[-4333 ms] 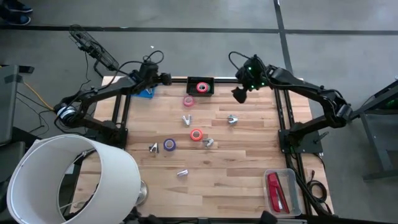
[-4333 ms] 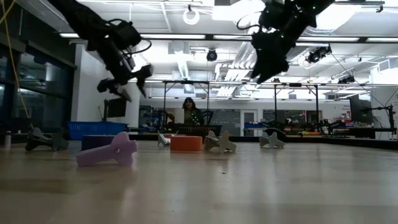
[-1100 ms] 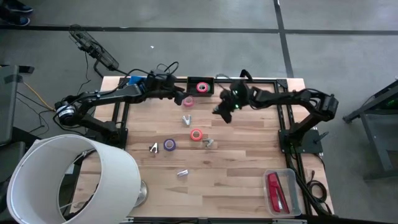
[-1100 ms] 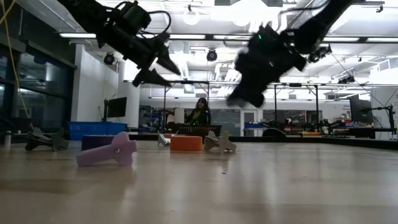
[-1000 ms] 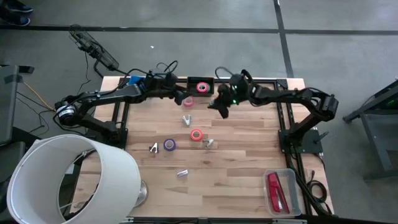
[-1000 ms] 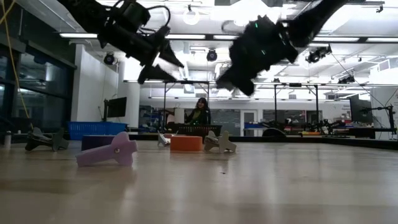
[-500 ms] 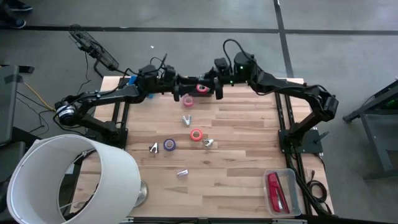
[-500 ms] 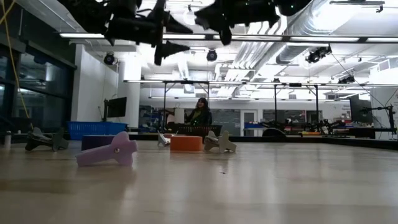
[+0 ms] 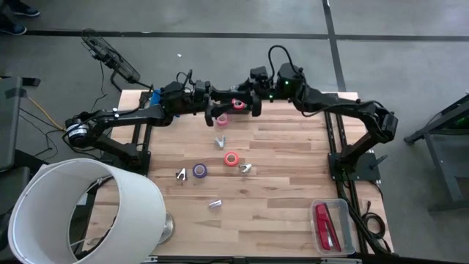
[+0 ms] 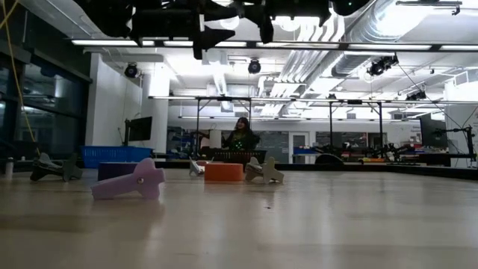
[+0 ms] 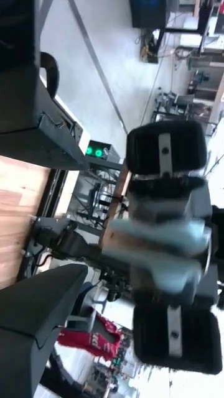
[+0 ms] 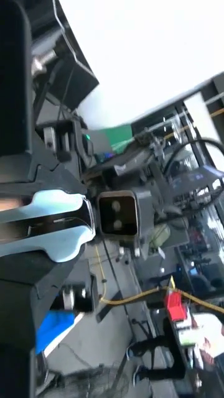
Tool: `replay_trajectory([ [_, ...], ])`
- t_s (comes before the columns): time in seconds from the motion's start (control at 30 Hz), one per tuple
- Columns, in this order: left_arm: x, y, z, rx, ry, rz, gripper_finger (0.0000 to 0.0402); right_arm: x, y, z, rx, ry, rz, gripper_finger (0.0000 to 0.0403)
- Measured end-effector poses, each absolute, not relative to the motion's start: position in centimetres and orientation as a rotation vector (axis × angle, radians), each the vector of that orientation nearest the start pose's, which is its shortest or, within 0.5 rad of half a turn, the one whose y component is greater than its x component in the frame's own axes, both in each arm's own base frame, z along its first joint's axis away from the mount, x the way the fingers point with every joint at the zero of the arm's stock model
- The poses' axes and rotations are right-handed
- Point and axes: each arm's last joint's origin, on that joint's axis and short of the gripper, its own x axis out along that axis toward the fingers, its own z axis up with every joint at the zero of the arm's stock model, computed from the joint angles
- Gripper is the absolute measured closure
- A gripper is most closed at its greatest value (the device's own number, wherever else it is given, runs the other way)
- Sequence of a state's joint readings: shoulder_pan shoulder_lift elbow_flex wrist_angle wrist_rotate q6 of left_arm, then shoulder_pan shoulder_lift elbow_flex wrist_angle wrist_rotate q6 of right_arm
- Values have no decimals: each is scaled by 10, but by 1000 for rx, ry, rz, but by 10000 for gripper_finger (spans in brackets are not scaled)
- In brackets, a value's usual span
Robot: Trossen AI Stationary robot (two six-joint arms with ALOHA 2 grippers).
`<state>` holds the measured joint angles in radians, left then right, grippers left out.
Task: Pick and place Stapler, Stapler remover, tape
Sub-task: Put the right light blue staple remover into the blue bin
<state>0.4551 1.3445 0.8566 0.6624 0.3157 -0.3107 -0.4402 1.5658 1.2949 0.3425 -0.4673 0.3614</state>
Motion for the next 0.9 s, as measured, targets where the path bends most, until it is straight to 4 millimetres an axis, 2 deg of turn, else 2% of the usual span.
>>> replay_trajectory([
  [0.27, 272, 123, 318, -269, -203, 97, 149, 341, -131, 366, 280, -61, 23, 306],
  [0.6, 272, 119, 320, -274, -221, 26, 149, 358, -133, 348, 317, -57, 34, 306],
  [0.9, 273, 117, 322, -294, -229, -5, 149, 359, -133, 349, 310, -70, 23, 306],
])
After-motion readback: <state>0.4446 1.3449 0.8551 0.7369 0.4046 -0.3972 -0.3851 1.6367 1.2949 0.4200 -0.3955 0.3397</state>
